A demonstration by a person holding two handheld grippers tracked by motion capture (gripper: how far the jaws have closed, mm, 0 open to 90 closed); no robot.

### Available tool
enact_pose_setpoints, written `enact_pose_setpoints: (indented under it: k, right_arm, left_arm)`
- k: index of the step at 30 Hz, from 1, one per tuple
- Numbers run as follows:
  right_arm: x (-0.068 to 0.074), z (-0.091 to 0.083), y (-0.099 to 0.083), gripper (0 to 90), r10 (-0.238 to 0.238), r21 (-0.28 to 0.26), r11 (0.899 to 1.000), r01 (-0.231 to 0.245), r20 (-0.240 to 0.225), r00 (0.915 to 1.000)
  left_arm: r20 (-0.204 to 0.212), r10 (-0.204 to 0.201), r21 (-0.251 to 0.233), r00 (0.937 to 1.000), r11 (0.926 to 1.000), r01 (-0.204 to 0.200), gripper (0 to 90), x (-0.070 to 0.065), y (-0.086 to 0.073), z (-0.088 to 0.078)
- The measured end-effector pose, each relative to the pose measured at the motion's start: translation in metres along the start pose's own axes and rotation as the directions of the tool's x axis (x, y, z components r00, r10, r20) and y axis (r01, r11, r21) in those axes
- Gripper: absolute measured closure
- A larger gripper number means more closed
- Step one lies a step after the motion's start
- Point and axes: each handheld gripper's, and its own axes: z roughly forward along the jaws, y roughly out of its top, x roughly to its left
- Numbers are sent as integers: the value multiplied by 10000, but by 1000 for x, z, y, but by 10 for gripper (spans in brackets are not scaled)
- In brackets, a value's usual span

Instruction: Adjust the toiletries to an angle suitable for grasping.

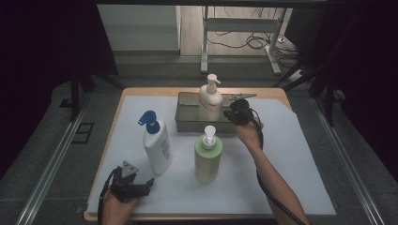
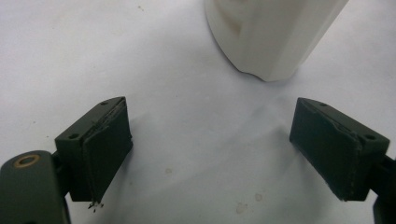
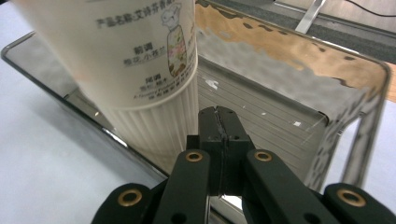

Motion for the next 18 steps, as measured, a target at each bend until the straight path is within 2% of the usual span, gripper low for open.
enact_pose_setpoints:
  k: [7,18]
  right_arm:
    - [3,17,6,893,81,178,9998,-84,155,9998]
    - [-1,35,5,893,312,493,9983,-322,209,9993]
  left_arm:
    - [11,-15,1,10000,10000,15,125,0,0,0]
    - [12,-19,5,10000,10000,19,126,0,0,0]
